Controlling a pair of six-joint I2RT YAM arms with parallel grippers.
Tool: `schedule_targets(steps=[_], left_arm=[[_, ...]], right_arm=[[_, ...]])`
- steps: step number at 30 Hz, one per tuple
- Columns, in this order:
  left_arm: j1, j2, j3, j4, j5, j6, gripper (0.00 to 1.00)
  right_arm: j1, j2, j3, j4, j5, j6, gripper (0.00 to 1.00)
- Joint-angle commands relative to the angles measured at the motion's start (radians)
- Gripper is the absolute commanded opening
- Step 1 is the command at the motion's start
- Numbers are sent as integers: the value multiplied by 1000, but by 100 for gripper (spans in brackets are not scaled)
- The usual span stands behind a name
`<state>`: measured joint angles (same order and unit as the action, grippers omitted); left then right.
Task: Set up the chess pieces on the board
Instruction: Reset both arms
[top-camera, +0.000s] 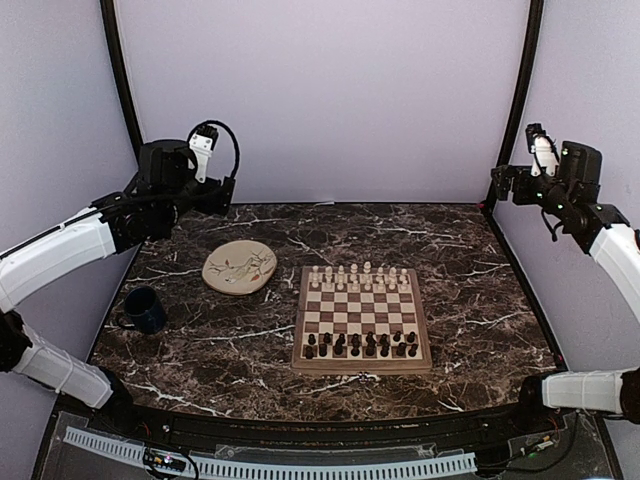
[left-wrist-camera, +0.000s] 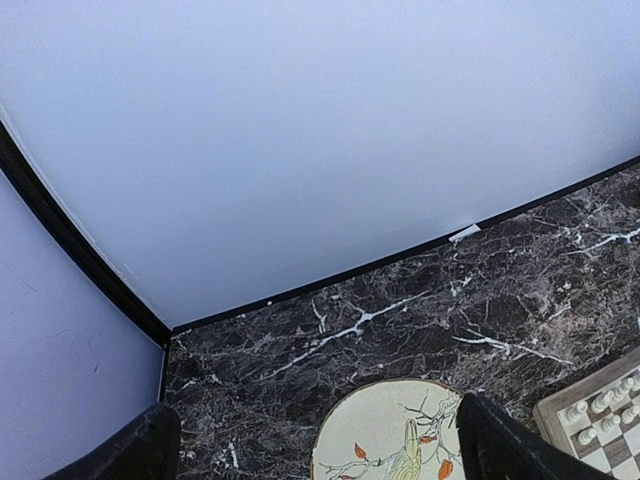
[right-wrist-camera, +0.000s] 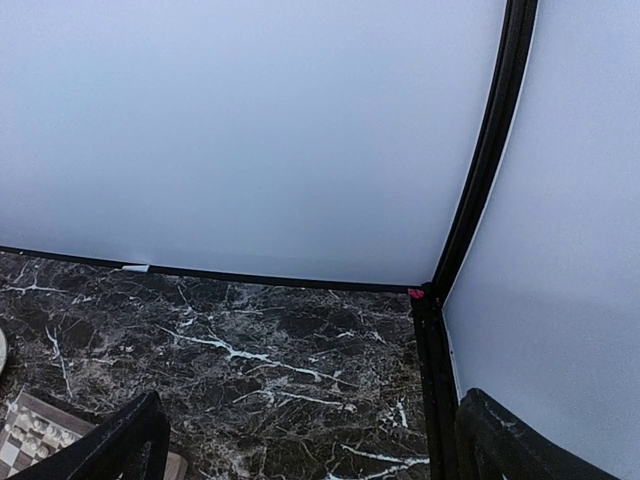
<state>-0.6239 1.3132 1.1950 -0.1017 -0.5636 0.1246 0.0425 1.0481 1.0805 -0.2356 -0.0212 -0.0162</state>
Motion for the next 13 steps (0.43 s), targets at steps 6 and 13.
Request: schedule_targets(steps=[6, 13], left_arm=[[3, -23, -25, 29, -17, 8, 99], [3, 17, 75, -90, 13, 28, 99]], right_arm=[[-10, -9, -23, 52, 12, 13, 100], [-13, -12, 16, 32, -53, 46, 100]])
